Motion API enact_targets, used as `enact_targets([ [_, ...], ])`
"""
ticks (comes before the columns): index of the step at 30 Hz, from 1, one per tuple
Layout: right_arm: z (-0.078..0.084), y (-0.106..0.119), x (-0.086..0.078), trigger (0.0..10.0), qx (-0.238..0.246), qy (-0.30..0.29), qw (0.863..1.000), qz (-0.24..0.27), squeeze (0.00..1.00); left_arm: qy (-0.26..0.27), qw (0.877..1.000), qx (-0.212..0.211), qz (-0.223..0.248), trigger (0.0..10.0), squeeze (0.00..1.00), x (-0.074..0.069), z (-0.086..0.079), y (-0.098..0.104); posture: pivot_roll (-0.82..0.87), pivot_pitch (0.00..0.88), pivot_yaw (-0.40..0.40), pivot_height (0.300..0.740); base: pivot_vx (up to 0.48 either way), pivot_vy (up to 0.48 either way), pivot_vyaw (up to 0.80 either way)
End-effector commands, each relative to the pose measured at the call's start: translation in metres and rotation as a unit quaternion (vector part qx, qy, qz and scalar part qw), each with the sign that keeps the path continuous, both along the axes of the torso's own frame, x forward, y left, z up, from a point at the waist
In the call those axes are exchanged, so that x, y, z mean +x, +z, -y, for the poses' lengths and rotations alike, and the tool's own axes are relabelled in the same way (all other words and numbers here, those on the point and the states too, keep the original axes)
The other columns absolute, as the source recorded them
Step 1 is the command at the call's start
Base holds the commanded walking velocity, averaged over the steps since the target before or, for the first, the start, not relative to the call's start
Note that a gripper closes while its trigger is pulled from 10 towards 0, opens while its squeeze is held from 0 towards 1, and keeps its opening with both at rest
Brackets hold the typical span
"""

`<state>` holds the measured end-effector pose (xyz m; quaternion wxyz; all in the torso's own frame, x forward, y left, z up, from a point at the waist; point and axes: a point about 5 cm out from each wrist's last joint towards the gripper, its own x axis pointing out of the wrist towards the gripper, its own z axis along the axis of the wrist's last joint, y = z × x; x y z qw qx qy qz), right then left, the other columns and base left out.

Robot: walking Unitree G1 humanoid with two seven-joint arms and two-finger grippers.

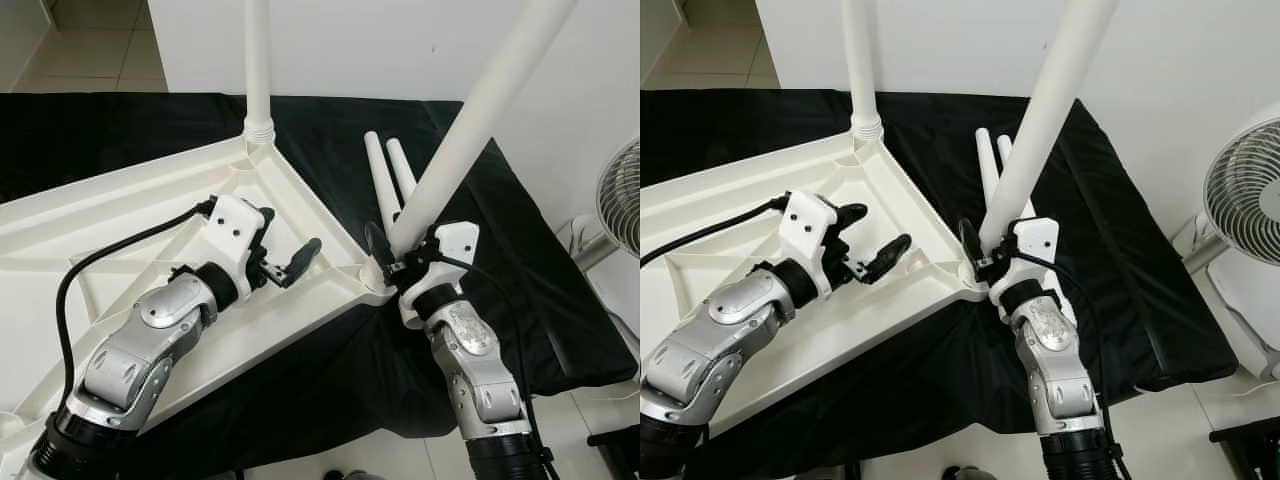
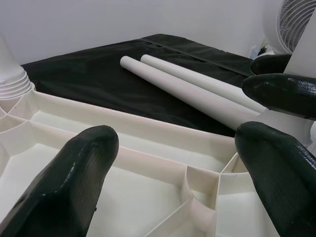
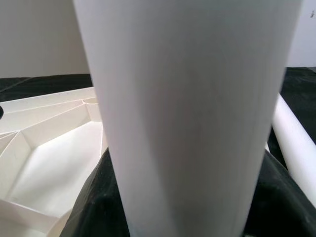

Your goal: Building children table

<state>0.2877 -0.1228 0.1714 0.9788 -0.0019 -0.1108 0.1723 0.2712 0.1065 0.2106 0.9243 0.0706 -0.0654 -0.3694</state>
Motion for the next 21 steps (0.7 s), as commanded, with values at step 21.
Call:
enact_targets([
  [21,-0.002,-0.039,0.0044,10.0,-0.011,-0.088,0.991,-0.097,0.0,-0.039,0.999,0.009,-0.007,10.0,0.0,-0.0052,0.0035,-0.002,0.09,0.185,-0.056,0.74,0.0,0.0,0.0],
])
